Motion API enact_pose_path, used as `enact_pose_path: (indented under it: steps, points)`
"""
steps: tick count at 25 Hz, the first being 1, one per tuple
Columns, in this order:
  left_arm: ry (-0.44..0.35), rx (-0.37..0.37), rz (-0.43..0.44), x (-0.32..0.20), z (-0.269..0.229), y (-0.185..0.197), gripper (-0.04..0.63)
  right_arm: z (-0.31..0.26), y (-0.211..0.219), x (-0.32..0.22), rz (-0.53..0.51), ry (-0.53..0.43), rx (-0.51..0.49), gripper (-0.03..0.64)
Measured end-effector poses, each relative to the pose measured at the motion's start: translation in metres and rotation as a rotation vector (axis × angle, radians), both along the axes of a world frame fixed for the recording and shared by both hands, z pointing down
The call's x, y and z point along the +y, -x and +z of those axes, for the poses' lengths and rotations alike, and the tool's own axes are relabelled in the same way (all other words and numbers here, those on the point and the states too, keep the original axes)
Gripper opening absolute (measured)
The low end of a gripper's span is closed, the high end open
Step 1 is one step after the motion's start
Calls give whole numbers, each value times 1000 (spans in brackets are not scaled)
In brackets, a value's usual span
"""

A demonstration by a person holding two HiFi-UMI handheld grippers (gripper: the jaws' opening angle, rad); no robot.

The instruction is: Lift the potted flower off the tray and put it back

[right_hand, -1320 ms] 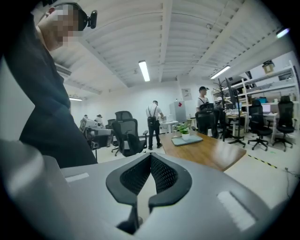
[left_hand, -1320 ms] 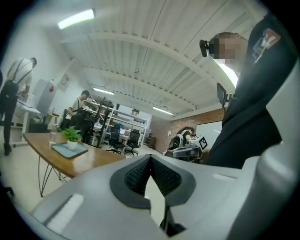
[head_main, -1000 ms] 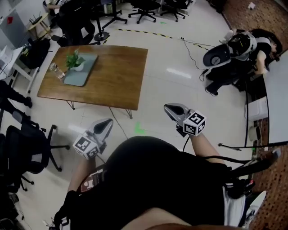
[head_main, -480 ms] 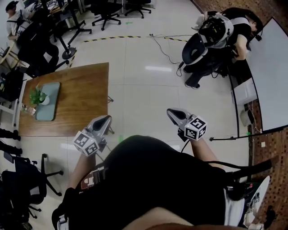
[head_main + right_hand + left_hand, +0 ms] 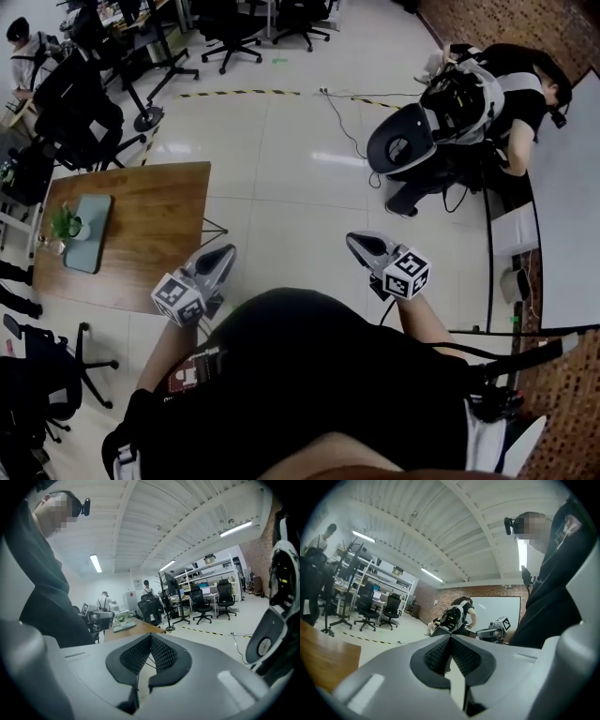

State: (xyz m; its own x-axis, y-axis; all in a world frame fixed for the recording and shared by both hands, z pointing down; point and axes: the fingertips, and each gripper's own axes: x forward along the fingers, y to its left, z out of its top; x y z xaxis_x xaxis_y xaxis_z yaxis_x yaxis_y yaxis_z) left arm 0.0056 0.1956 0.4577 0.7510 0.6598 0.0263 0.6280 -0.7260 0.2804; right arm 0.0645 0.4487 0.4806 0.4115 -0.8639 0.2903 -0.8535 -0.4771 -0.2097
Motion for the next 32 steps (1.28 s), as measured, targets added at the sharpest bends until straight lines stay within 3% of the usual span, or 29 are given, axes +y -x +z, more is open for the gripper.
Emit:
enact_pose_path:
  steps: [7,11,16,19,23,27,29,32]
  points:
    - [54,-4,-82,-60,19,-71,-2,7,-80,-59,-46,13,6,14]
    - [130,-30,-129,-110,29,-116,-2,-5,-131,-116,-77,41,28,14]
    - [129,-72,-128,-156,49,-145,-2,-25,-194,-187,-118,69,56,14]
    - [139,-102,-179,-183,63,-152,-2,-24,-218,-236,-211,90,47,14]
    - [154,-116,-291,-220,72,-159,-2,-9,-252,-302,-364,117,35,14]
    - [166,-145,-462,-257,80,-168,-2,6,-294,-382,-548,80,3,14]
    - [151,-159,-572,-273,83,-176,-2,12,-311,-421,-673,59,-7,14]
    - [130,-167,-823,-296,81,-177,-2,25,-321,-478,-930,55,-25,14]
